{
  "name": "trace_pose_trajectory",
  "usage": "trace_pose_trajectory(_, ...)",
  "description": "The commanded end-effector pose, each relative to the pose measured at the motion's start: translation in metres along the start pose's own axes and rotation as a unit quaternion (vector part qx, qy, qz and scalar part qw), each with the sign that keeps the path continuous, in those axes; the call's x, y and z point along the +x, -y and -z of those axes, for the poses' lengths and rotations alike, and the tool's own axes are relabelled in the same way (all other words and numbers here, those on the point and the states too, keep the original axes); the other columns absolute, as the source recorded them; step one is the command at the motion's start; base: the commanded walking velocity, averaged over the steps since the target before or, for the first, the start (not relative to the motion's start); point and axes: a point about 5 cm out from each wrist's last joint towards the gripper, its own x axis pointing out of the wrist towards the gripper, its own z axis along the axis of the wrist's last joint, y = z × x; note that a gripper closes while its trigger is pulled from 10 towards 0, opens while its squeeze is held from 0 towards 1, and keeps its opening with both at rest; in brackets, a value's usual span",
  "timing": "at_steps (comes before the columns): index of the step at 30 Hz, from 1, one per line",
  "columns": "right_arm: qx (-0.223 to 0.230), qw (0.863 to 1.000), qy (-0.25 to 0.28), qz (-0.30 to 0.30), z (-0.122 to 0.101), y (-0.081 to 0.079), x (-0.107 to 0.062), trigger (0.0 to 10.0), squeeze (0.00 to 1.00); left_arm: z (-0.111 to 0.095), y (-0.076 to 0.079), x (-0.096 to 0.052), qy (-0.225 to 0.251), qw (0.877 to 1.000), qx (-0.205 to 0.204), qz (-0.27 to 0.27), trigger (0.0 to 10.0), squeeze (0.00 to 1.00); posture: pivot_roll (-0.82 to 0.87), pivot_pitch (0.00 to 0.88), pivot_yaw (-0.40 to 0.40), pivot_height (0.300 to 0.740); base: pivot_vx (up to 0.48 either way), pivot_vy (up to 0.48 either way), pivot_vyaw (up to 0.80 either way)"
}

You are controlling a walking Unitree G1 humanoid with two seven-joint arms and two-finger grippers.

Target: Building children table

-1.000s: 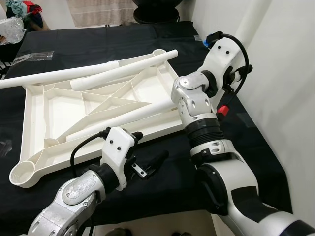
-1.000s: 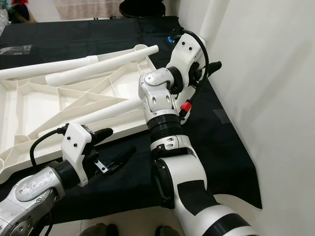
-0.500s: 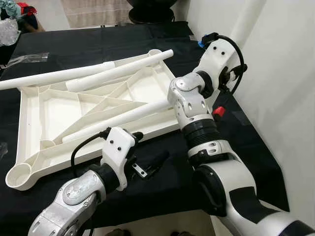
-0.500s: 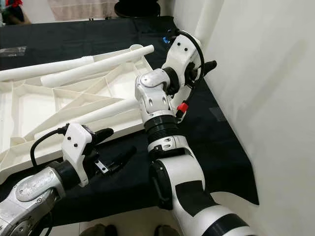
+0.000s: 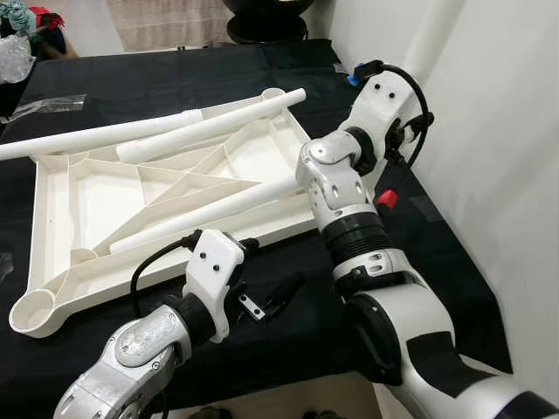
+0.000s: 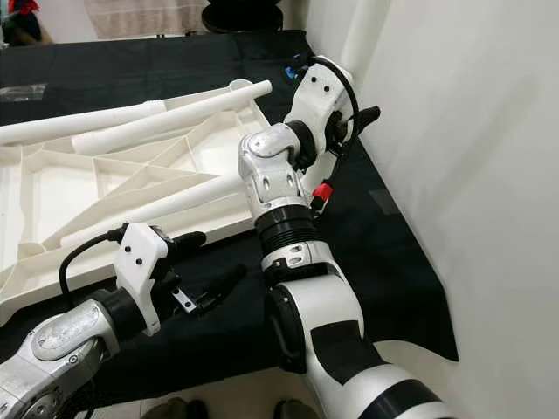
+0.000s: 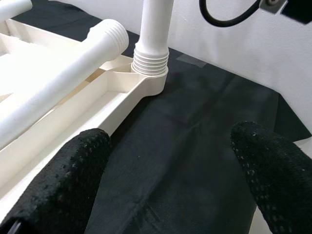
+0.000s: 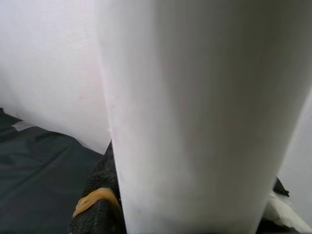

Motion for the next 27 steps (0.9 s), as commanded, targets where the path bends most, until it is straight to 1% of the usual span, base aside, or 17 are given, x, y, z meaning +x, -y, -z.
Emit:
trace_pose_trajectory(1, -0.023, 0.999, -0.04, -0.005, 0.0218, 0.0013, -0.0054, 10.0, 0.0, 0.0041, 0.0007, -0.0007, -0.005, 1.0, -0.006, -0.001, 10.0, 0.0, 0.07, 0.158, -0.05, 0.74, 0.0, 0.0, 0.0)
trace_pose_trajectory(6, -0.017, 0.999, -0.025, -0.021, 0.0144, -0.003, -0.0086, 10.0, 0.0, 0.004, 0.0006, -0.0002, -0.004, 1.0, -0.005, -0.001, 10.0, 0.0, 0.07, 0.162, -0.053, 0.74, 0.0, 0.0, 0.0)
trace_pose_trajectory(11, -0.018, 0.999, -0.033, -0.025, 0.0152, -0.0041, -0.0095, 10.0, 0.0, 0.0036, 0.0002, 0.0, -0.004, 1.0, -0.004, -0.002, 10.0, 0.0, 0.07, 0.162, -0.053, 0.74, 0.0, 0.0, 0.0)
trace_pose_trajectory(13, -0.019, 0.998, -0.045, -0.027, 0.0182, -0.0044, -0.0104, 10.0, 0.0, 0.0027, -0.0001, -0.0001, -0.002, 1.0, -0.003, -0.003, 10.0, 0.0, 0.07, 0.164, -0.053, 0.74, 0.0, 0.0, 0.0)
trace_pose_trajectory(27, -0.013, 0.998, -0.052, -0.036, 0.0181, -0.0055, -0.0101, 10.0, 0.0, 0.0018, -0.0001, -0.0005, 0.0, 1.0, -0.003, -0.005, 10.0, 0.0, 0.07, 0.171, -0.057, 0.74, 0.0, 0.0, 0.0)
